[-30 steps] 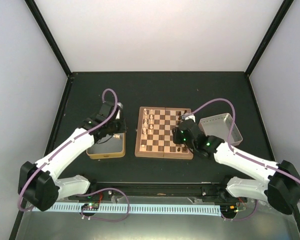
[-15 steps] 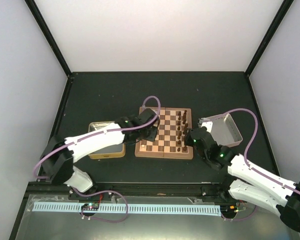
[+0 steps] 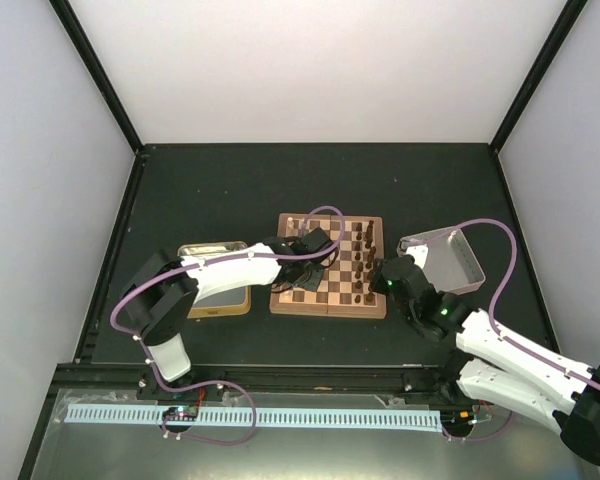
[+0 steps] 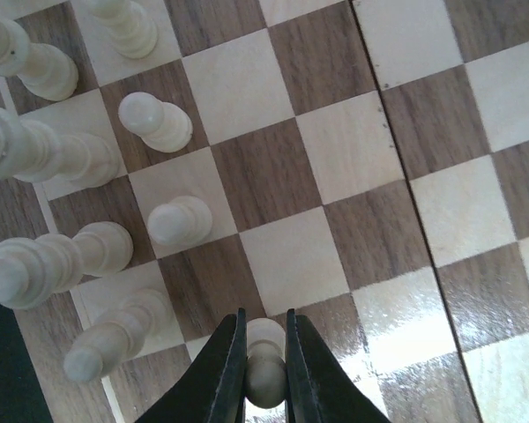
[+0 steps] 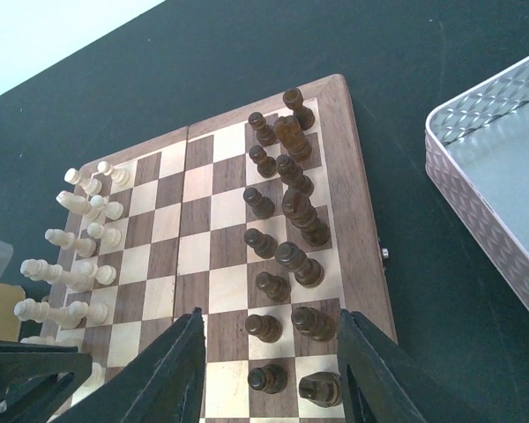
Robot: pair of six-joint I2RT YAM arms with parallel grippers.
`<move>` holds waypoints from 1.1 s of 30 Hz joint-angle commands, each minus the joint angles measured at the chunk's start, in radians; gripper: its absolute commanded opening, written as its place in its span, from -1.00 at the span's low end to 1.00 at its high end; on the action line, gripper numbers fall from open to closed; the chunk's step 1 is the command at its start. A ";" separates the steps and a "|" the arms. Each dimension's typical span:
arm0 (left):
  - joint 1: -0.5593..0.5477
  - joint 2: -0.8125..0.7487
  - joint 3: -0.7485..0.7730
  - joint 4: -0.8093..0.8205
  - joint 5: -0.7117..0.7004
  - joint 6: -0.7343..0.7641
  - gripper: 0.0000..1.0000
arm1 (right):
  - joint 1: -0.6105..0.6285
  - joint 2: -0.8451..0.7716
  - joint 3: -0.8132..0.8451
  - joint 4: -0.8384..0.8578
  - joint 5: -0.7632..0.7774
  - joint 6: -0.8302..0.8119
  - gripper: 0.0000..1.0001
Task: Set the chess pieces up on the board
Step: Place the chess piece on the chessboard.
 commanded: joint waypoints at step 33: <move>0.005 0.036 0.040 0.040 -0.109 0.028 -0.59 | -0.006 0.035 0.017 0.018 0.018 -0.010 -0.14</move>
